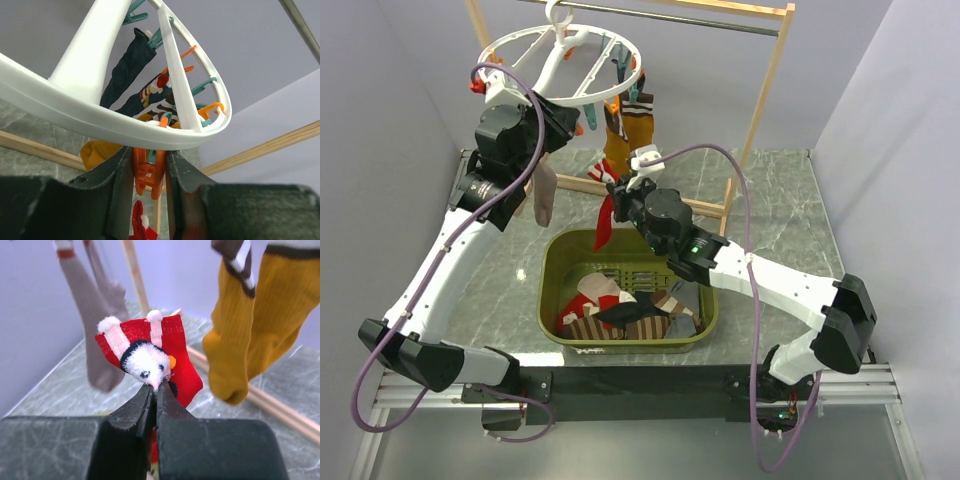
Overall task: Clip the socks to the hanger
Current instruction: Pick up the sock from the bin, then clamp the sock onto the hanger.
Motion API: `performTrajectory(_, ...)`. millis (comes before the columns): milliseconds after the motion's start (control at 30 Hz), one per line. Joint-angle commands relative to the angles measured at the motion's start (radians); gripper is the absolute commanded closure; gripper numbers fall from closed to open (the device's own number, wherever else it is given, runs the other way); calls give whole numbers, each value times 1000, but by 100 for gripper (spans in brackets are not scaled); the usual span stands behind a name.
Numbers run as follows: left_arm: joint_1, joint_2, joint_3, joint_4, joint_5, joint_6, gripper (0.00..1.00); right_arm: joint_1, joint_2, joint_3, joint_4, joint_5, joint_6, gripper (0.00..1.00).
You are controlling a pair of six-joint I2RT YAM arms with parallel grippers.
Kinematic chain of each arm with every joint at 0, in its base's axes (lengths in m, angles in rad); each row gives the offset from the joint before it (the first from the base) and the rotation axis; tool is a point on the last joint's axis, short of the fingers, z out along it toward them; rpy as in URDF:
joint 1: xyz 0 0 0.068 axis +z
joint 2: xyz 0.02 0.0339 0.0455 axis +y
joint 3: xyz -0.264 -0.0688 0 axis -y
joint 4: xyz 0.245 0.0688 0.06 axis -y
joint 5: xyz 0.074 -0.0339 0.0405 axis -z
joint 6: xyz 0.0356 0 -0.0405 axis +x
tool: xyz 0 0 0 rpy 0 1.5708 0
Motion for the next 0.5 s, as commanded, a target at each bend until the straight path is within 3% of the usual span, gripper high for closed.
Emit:
performTrajectory(0,-6,1,62,-1,-18,-54,93,20,21,69,157,114,-62,100)
performTrajectory(467,-18,-29,8,30,-56,-58,92,59,143,199,227,185,-161,100)
